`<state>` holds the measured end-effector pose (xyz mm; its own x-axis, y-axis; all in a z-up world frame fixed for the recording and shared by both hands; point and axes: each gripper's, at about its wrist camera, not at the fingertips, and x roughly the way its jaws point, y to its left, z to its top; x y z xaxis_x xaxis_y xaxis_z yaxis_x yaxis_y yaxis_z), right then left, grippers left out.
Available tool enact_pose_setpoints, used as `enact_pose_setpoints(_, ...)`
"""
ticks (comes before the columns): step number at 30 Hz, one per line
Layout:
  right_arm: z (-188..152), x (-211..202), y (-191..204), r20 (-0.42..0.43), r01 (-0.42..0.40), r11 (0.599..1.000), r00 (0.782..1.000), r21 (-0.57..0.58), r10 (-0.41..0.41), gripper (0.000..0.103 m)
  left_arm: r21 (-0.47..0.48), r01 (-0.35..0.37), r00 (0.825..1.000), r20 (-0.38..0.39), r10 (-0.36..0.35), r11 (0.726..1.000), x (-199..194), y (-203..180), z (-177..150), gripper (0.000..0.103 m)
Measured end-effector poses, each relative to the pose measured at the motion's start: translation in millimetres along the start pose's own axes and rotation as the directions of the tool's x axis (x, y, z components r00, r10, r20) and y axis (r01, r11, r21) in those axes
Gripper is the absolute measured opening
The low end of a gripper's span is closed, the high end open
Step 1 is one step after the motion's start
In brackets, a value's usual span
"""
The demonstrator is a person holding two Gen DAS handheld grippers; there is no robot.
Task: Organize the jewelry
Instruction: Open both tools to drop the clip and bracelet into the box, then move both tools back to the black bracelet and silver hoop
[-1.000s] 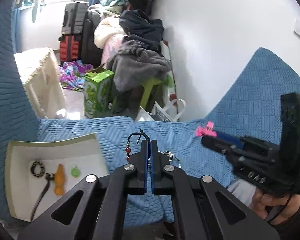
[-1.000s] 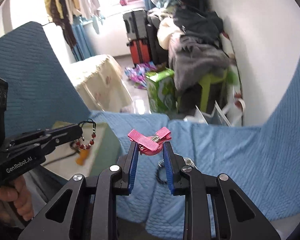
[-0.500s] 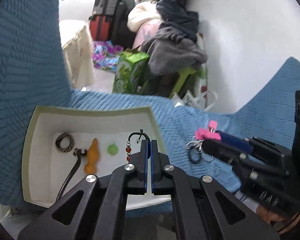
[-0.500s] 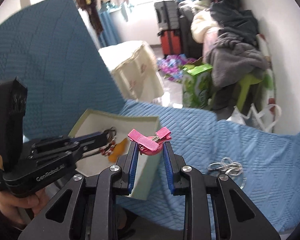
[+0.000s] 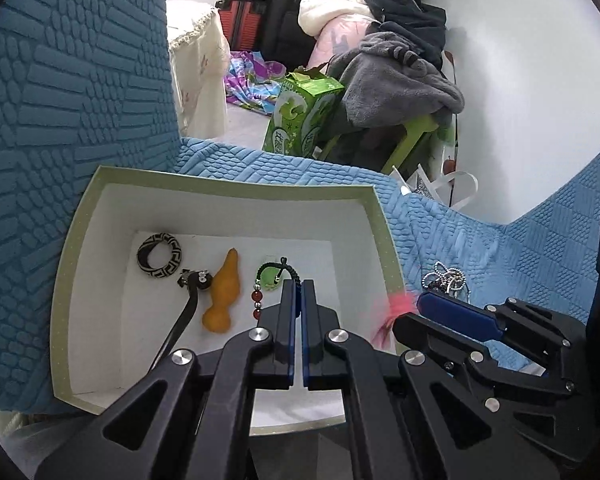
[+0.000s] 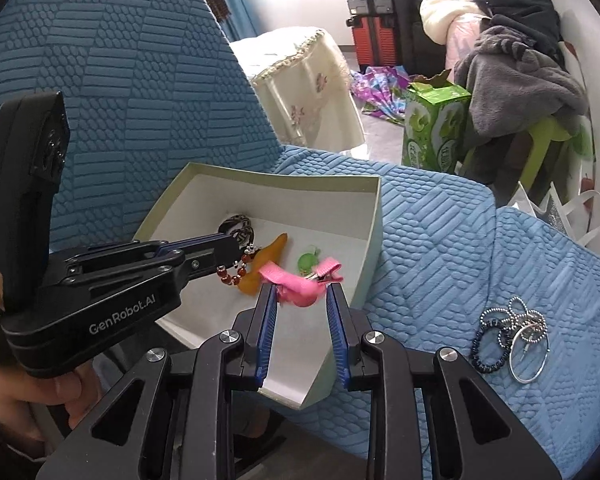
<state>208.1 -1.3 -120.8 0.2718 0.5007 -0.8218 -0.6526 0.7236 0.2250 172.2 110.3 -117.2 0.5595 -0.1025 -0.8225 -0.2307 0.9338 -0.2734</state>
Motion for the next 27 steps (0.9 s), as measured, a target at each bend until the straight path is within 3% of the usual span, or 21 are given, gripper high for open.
enact_pose_setpoints(3,0.5,-4.4,-2.1,0.009,-0.010,1.000,1.000,0.006,0.010,0.030,-0.003,0.007,1.000,0.024,-0.006,1.000,-5.4,-1.3,1.1,0.003)
enact_pose_setpoints(5,0.8,-11.5,-3.4,0.024,-0.006,1.000,1.000,-0.005,0.007,0.031,0.003,-0.003,0.999,0.034,0.003,1.000,-8.5,-2.5,1.6,0.010)
enact_pose_setpoints(7,2.0,-20.5,-5.0,0.046,0.005,1.000,0.999,-0.014,-0.004,0.032,0.003,-0.010,0.999,0.047,0.010,1.000,-10.9,-3.3,2.7,0.040)
enact_pose_setpoints(8,1.9,-26.8,-6.9,0.062,0.009,1.000,0.998,-0.017,-0.008,0.033,0.005,-0.012,0.998,0.060,0.011,1.000,-13.3,-4.4,2.6,0.044)
enact_pose_setpoints(15,-1.2,-70.3,-25.4,0.154,0.048,0.998,0.987,-0.039,-0.041,0.042,0.043,0.065,0.987,0.142,-0.071,0.997,-34.0,-22.3,6.5,0.046)
enact_pose_setpoints(19,-2.9,-90.3,-38.4,0.194,0.082,0.996,0.978,-0.045,-0.072,0.044,0.078,0.073,0.977,0.192,-0.087,0.994,-49.1,-43.2,13.6,0.046)
enact_pose_setpoints(27,-18.5,-115.1,-73.9,0.249,0.174,0.985,0.954,-0.004,-0.167,0.048,0.129,0.113,0.968,0.208,-0.138,0.985,-46.2,-90.6,8.0,0.045)
